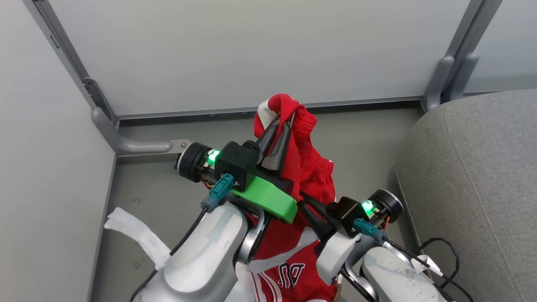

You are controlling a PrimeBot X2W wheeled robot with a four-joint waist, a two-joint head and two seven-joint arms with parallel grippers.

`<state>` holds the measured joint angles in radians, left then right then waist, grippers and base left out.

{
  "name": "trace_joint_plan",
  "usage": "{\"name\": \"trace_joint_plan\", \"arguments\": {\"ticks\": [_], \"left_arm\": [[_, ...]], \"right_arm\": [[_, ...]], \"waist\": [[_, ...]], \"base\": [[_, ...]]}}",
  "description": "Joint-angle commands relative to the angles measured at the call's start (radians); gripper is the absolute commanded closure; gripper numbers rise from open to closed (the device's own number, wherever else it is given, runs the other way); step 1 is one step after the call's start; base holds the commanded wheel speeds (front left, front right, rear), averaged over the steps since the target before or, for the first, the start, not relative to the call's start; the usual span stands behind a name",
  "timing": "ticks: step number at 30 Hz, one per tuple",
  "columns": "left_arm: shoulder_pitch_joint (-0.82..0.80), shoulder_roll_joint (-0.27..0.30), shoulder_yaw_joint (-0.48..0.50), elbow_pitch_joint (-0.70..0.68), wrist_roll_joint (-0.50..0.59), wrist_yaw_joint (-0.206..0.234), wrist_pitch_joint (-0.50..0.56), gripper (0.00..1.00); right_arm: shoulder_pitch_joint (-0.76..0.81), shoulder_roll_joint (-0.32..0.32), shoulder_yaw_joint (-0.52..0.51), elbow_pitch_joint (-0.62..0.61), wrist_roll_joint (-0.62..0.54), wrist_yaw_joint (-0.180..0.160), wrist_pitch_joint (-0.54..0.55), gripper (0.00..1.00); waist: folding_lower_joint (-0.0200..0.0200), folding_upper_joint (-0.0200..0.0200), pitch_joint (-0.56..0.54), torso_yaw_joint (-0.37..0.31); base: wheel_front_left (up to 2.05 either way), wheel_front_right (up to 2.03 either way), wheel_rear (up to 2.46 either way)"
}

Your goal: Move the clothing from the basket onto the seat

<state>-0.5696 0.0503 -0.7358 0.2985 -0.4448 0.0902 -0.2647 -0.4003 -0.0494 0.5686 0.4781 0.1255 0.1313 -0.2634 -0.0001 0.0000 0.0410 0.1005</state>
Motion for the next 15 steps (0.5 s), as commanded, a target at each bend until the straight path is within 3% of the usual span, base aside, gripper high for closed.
{"name": "trace_joint_plan", "arguments": {"ticks": [1,6,7,8,15], "left_arm": [[-0.010,0.002,0.006,0.003,0.004,-0.001,0.000,1.00],[-0.011,0.002,0.019,-0.005,0.026,0.003,0.000,1.00],[-0.006,0.002,0.024,-0.005,0.029,0.002,0.001,0.23],[-0.002,0.002,0.025,-0.002,0.032,-0.004,0.001,0.00],[0.020,0.002,0.076,0.017,0.083,-0.018,0.001,0.00]], "right_arm": [[0.010,-0.004,-0.005,-0.003,0.007,-0.001,-0.002,1.00],[0.003,-0.004,-0.014,-0.020,0.003,-0.001,-0.002,1.00],[0.004,-0.004,-0.017,-0.028,0.004,-0.001,-0.002,1.00],[0.005,-0.004,-0.022,-0.036,0.005,-0.001,-0.002,1.00],[0.019,-0.004,-0.064,-0.147,-0.001,-0.001,-0.002,1.00]], "waist": [[0.0001,0.0000,0.001,-0.005],[0.0001,0.0000,0.006,-0.042],[0.0001,0.0000,0.010,-0.057],[0.0001,0.0000,0.013,-0.070],[0.0001,0.0000,0.054,-0.247]], "base": [[0.00,0.00,0.00],[0.00,0.00,0.00],[0.00,0.00,0.00],[0.00,0.00,0.00],[0.00,0.00,0.00]]}}
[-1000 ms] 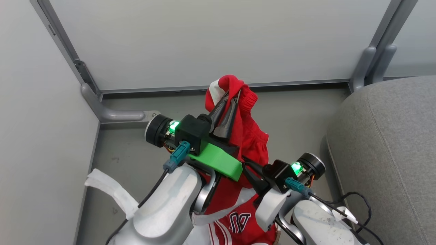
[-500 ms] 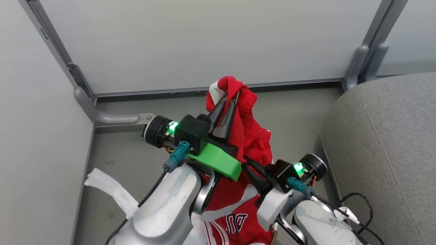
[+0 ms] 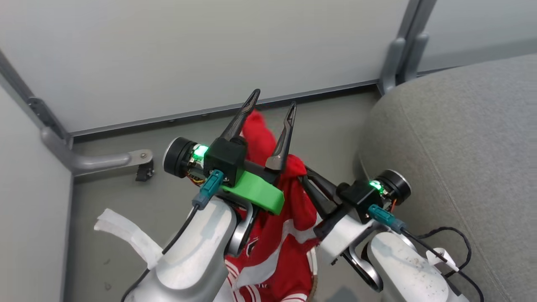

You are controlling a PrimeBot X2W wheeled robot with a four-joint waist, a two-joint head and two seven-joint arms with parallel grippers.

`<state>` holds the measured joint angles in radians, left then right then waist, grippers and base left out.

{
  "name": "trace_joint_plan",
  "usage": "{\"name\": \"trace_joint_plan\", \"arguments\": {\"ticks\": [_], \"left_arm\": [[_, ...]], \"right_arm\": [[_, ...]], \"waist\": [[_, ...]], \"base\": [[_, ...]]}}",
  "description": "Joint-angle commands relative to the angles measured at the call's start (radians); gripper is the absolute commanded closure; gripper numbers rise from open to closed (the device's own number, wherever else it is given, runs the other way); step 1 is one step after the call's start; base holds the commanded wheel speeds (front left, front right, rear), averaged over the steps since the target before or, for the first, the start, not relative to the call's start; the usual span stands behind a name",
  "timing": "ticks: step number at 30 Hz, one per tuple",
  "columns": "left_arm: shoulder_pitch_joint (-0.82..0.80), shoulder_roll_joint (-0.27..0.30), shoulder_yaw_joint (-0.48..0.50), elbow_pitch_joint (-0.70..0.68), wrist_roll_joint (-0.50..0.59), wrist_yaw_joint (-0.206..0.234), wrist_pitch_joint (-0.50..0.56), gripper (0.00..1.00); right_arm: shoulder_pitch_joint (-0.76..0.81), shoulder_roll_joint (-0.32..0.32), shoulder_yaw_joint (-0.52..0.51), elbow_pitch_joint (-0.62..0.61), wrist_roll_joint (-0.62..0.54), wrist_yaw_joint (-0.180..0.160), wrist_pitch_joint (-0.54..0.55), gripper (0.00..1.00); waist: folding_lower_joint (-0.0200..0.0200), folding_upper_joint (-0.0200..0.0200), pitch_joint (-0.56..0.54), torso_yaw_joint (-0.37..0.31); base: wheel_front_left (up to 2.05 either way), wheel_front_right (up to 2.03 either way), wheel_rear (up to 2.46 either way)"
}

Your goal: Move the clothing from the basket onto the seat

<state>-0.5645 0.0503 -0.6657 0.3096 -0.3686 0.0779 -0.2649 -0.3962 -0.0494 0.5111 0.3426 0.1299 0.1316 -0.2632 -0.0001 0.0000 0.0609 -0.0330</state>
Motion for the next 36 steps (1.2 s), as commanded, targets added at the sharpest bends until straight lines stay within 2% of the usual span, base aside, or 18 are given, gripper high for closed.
{"name": "trace_joint_plan", "arguments": {"ticks": [1,8,13,16,21,22,28,34,36], "left_arm": [[0.018,0.002,0.009,0.011,0.019,-0.010,0.001,0.00],[0.034,0.003,0.058,0.042,0.091,-0.053,0.001,0.00],[0.046,0.004,0.069,0.041,0.122,-0.089,0.001,0.00],[0.051,0.004,0.077,0.030,0.138,-0.100,0.001,0.00],[0.041,0.005,0.076,0.030,0.169,-0.122,0.001,0.00],[0.038,0.005,0.078,0.038,0.182,-0.131,0.001,0.00],[-0.006,0.014,0.087,0.066,0.237,-0.156,0.001,0.00],[-0.048,0.023,0.099,0.071,0.274,-0.170,0.001,0.00],[-0.055,0.024,0.104,0.070,0.281,-0.172,0.001,0.00]], "right_arm": [[0.020,-0.005,-0.016,-0.029,-0.007,-0.002,-0.002,1.00],[0.018,-0.004,-0.103,-0.133,-0.010,-0.002,-0.002,1.00],[0.016,-0.001,-0.190,-0.167,-0.023,-0.002,-0.002,1.00],[-0.016,-0.003,-0.233,-0.171,-0.040,-0.002,-0.002,1.00],[-0.128,-0.061,-0.299,-0.161,-0.068,-0.002,-0.002,1.00],[-0.187,-0.102,-0.329,-0.143,-0.072,-0.002,-0.002,1.00],[-0.395,-0.222,-0.416,-0.067,-0.105,-0.002,-0.002,1.00],[-0.581,-0.314,-0.540,0.029,-0.171,-0.002,-0.002,1.00],[-0.605,-0.328,-0.567,0.061,-0.193,-0.002,-0.002,1.00]], "waist": [[0.0001,0.0000,0.042,-0.144],[0.0001,0.0000,0.111,-0.357],[0.0001,0.0000,0.151,-0.461],[0.0001,0.0000,0.178,-0.498],[0.0001,0.0000,0.245,-0.505],[0.0001,0.0000,0.280,-0.494],[0.0001,0.0000,0.407,-0.420],[0.0001,0.0000,0.530,-0.326],[0.0001,0.0000,0.556,-0.306]], "base": [[0.00,0.00,0.00],[0.00,0.00,0.00],[0.00,0.00,0.00],[0.00,0.00,0.00],[0.00,0.00,0.00],[0.00,0.00,0.00],[0.00,0.00,0.00],[0.00,0.00,0.00],[0.00,0.00,0.00]]}}
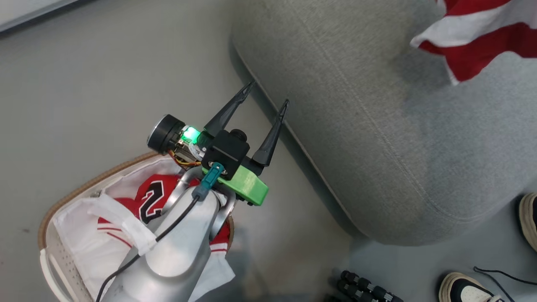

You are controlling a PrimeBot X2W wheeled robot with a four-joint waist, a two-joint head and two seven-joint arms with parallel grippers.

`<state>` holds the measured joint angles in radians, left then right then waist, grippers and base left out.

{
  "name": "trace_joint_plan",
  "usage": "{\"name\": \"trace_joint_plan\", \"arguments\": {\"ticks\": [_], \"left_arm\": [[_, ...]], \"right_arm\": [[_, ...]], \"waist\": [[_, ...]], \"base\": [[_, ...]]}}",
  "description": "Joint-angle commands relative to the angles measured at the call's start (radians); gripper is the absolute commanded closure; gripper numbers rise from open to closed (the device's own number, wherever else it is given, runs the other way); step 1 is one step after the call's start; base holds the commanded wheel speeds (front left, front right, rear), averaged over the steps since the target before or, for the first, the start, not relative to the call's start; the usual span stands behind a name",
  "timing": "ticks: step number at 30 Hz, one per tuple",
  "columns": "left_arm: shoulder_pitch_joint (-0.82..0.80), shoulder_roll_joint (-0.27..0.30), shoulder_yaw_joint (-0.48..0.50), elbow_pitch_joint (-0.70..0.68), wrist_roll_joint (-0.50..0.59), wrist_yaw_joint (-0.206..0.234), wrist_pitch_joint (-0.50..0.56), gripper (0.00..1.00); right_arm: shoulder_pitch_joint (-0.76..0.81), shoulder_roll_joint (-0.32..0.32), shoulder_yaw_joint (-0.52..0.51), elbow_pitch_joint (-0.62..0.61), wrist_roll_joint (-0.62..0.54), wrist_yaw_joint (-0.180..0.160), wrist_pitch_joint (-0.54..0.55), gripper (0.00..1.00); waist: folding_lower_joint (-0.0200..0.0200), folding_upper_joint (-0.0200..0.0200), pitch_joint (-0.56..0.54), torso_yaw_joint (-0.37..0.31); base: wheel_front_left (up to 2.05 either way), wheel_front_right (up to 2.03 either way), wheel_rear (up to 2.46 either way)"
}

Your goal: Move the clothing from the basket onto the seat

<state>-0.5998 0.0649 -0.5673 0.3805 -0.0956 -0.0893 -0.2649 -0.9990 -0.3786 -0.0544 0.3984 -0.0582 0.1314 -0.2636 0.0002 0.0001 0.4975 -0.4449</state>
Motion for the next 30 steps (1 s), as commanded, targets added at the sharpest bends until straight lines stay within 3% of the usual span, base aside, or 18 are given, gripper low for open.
{"name": "trace_joint_plan", "arguments": {"ticks": [1,8,9,10,11,18,30], "left_arm": [[-0.024,0.009,0.007,-0.002,0.013,-0.005,0.001,0.00],[-0.015,0.003,0.031,-0.001,0.017,0.003,0.001,0.00],[-0.013,0.001,0.032,0.002,0.018,0.005,0.001,0.00],[-0.011,0.000,0.034,0.001,0.021,0.009,0.001,0.00],[-0.007,-0.002,0.036,0.005,0.023,0.012,0.001,0.00],[0.040,-0.005,0.084,0.012,0.002,0.044,0.001,0.00],[0.208,-0.011,0.246,-0.025,-0.029,0.100,0.001,0.00]], "right_arm": [[-0.009,-0.006,-0.016,0.027,-0.022,-0.001,-0.001,1.00],[0.041,0.031,-0.111,0.178,-0.095,-0.001,-0.001,1.00],[0.060,0.027,-0.108,0.198,-0.113,-0.001,-0.001,0.78],[0.076,0.025,-0.110,0.211,-0.117,-0.002,-0.001,0.35],[0.097,0.028,-0.118,0.225,-0.118,-0.002,-0.001,0.00],[0.281,0.058,-0.117,0.230,-0.112,-0.001,-0.001,0.00],[0.527,0.172,-0.071,0.013,0.071,-0.001,-0.001,0.00]], "waist": [[-0.0002,-0.0001,0.131,0.118],[-0.0002,-0.0001,0.143,0.163],[-0.0002,-0.0001,0.136,0.171],[-0.0002,-0.0001,0.131,0.175],[-0.0002,-0.0001,0.123,0.179],[-0.0002,-0.0001,0.041,0.200],[-0.0002,-0.0001,-0.177,0.310]], "base": [[0.00,0.00,0.00],[0.00,0.00,0.00],[0.00,0.00,0.00],[0.00,0.00,0.00],[0.00,0.00,0.00],[0.00,0.00,0.00],[0.00,0.00,0.00]]}}
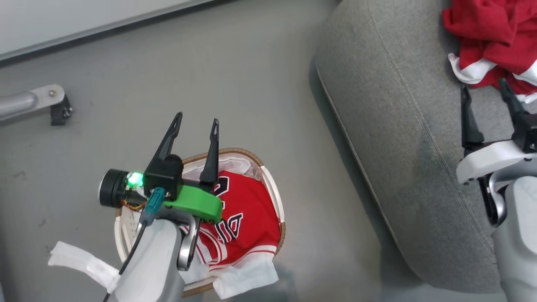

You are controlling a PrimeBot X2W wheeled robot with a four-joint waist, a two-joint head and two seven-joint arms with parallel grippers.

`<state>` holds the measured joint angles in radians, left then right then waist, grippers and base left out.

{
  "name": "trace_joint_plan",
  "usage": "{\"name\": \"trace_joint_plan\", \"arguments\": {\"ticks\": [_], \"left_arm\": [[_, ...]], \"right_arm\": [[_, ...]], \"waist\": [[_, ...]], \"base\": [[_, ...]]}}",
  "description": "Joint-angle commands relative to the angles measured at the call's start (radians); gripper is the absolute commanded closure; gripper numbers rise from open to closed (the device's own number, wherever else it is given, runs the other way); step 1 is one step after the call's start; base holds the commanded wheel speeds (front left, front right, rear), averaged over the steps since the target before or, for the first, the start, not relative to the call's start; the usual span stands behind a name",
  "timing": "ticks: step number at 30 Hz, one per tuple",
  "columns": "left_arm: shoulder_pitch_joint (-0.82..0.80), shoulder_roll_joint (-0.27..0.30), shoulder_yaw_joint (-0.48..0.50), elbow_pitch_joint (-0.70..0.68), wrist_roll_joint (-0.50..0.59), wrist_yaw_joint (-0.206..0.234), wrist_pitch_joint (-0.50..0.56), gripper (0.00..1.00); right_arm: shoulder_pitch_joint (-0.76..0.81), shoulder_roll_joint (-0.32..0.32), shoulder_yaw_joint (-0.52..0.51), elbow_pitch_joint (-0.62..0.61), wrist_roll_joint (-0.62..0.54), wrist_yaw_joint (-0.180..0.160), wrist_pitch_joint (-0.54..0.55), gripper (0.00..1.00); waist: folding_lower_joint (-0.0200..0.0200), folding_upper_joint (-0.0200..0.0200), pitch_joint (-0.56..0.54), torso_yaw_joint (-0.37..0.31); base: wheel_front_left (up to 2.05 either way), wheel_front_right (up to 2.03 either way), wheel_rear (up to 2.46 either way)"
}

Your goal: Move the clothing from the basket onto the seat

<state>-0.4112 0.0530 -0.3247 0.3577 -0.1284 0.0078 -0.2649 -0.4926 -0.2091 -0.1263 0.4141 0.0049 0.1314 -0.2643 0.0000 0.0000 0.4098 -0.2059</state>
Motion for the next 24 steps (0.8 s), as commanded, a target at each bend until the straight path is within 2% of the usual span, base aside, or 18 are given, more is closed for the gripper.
{"name": "trace_joint_plan", "arguments": {"ticks": [1,8,12,18,24], "left_arm": [[0.031,0.001,0.015,-0.001,0.007,0.004,0.001,0.00],[0.138,0.000,0.107,0.011,0.003,0.018,0.001,0.00],[0.190,-0.001,0.157,0.027,-0.006,0.003,0.001,0.00],[0.258,-0.001,0.233,0.042,-0.022,0.001,0.001,0.00],[0.328,-0.001,0.258,0.025,-0.039,-0.004,0.001,0.00]], "right_arm": [[0.032,0.012,0.004,-0.013,0.022,-0.001,0.000,0.00],[0.127,0.071,0.057,-0.031,0.054,-0.001,0.000,0.00],[0.167,0.097,0.062,-0.020,0.070,-0.001,0.000,0.00],[0.211,0.130,0.055,0.002,0.075,-0.001,0.000,0.00],[0.265,0.147,0.053,0.010,0.072,-0.001,0.000,0.00]], "waist": [[0.0000,0.0000,-0.104,0.083],[0.0000,0.0000,-0.199,0.164],[0.0000,0.0000,-0.236,0.196],[0.0000,0.0000,-0.286,0.216],[0.0000,0.0000,-0.337,0.227]], "base": [[0.00,0.00,0.00],[0.00,0.00,0.00],[0.00,0.00,0.00],[0.00,0.00,0.00],[0.00,0.00,0.00]]}}
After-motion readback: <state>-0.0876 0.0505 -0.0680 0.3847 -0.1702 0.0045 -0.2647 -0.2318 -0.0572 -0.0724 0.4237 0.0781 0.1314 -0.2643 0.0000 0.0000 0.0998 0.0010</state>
